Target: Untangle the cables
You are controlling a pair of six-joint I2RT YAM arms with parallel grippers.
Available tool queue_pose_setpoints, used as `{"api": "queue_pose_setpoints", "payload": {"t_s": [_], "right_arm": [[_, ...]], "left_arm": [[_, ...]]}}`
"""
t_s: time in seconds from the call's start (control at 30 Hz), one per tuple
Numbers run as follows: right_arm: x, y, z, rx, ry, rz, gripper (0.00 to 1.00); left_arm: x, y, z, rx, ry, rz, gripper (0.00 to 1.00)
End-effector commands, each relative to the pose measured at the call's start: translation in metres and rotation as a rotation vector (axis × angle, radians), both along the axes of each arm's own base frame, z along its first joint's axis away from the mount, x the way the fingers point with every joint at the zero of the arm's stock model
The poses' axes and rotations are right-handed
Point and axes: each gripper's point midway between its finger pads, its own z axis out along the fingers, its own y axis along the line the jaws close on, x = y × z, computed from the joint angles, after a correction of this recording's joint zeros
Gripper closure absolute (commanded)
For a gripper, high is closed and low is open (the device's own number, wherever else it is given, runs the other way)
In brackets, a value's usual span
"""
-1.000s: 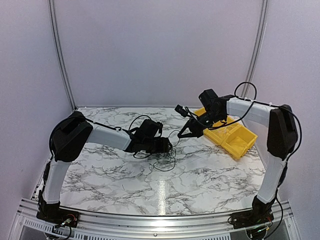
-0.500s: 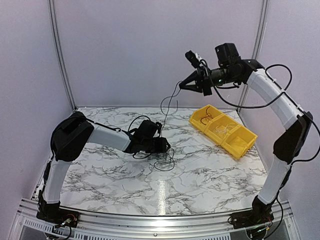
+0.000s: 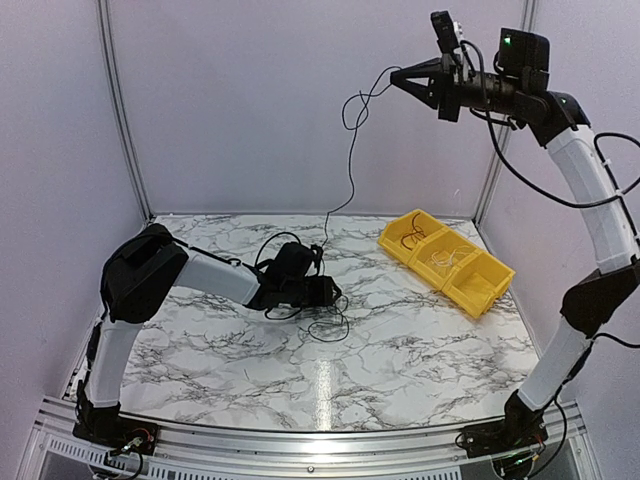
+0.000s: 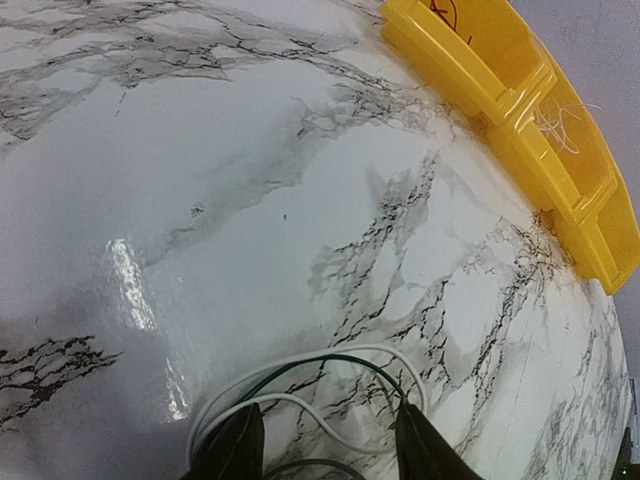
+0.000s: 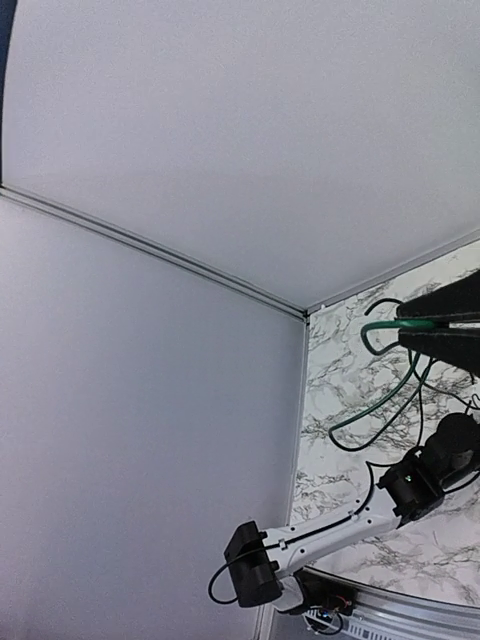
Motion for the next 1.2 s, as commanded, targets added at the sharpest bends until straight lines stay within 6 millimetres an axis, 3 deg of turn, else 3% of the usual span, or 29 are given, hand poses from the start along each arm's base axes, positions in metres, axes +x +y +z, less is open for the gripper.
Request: {"api": "queue_pose_setpoints", "payload": {"t_s": [0.0, 0.2, 0.27, 0.33, 0.6, 0.83, 1.1, 1.17], "right_arm": [[0.037, -0.017, -0.013, 0.014, 0.077, -0.083, 1.0], [0.037, -0.06, 0.065, 0.169, -0.096, -0.189, 1.0], [0.035, -0.069, 0.08, 0.2, -0.134, -0.238, 1.0], [0.035, -0.072, 0.081, 0.198, -0.143, -0.262, 1.0], [0.056, -0.08, 0.033, 0.113, -0.06, -0.323, 1.0], [0.077, -0.106, -0.018, 0.053, -0.001, -0.405, 1.0], [0.091, -0.16, -0.074, -0.014, 0.11, -0.542, 1.0], [0.094, -0.184, -0.087, -0.031, 0.127, -0.599, 1.0]], "left_arm": [[-0.019, 0.03, -0.041, 0.123, 0.105, 0.024, 0.52], [-0.02, 0.034, -0.04, 0.13, 0.099, 0.033, 0.52], [-0.019, 0.034, -0.039, 0.131, 0.096, 0.034, 0.52], [-0.019, 0.034, -0.039, 0.13, 0.096, 0.036, 0.52], [-0.012, 0.033, -0.017, 0.126, 0.041, 0.04, 0.48], [0.002, 0.03, 0.033, 0.118, -0.058, 0.048, 0.48], [0.012, 0.027, 0.079, 0.092, -0.134, 0.064, 0.46], [0.014, 0.024, 0.086, 0.082, -0.14, 0.06, 0.45]]}}
